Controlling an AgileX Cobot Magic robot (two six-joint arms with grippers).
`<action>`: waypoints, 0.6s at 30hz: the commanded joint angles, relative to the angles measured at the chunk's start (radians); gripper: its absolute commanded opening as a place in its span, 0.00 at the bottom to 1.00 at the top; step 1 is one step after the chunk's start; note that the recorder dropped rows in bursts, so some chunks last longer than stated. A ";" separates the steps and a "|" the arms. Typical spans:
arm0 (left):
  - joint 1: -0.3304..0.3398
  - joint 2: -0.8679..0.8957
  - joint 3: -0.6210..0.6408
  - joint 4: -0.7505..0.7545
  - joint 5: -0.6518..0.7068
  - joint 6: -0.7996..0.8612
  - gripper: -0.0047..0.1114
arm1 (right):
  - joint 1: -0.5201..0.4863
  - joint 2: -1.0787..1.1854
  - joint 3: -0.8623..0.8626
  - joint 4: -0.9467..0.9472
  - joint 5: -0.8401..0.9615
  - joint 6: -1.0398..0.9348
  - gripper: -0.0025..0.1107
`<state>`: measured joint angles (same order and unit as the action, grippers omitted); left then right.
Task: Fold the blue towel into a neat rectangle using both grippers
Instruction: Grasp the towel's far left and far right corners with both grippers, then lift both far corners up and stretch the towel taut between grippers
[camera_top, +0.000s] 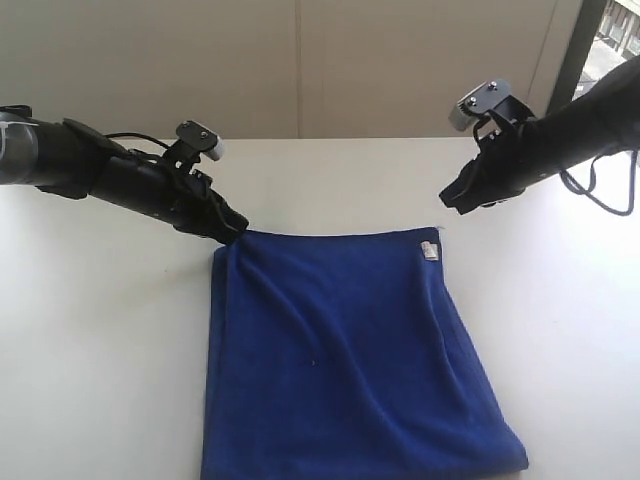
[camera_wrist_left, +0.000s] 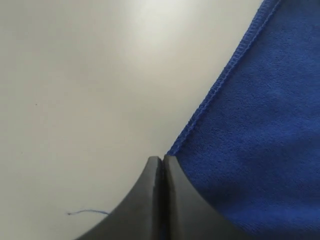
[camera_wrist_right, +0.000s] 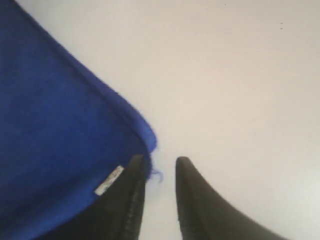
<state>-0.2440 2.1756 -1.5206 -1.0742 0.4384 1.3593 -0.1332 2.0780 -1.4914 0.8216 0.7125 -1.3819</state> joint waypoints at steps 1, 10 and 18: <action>0.001 -0.011 -0.004 -0.009 0.026 -0.007 0.04 | -0.007 0.068 -0.045 0.019 -0.034 -0.029 0.41; 0.001 -0.011 -0.004 -0.009 0.026 -0.007 0.04 | -0.007 0.182 -0.084 0.071 0.087 -0.029 0.40; 0.001 -0.011 -0.004 -0.009 0.026 -0.007 0.04 | -0.007 0.182 -0.084 0.120 0.105 -0.047 0.20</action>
<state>-0.2440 2.1756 -1.5206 -1.0742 0.4461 1.3575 -0.1341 2.2633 -1.5714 0.9280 0.8052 -1.4044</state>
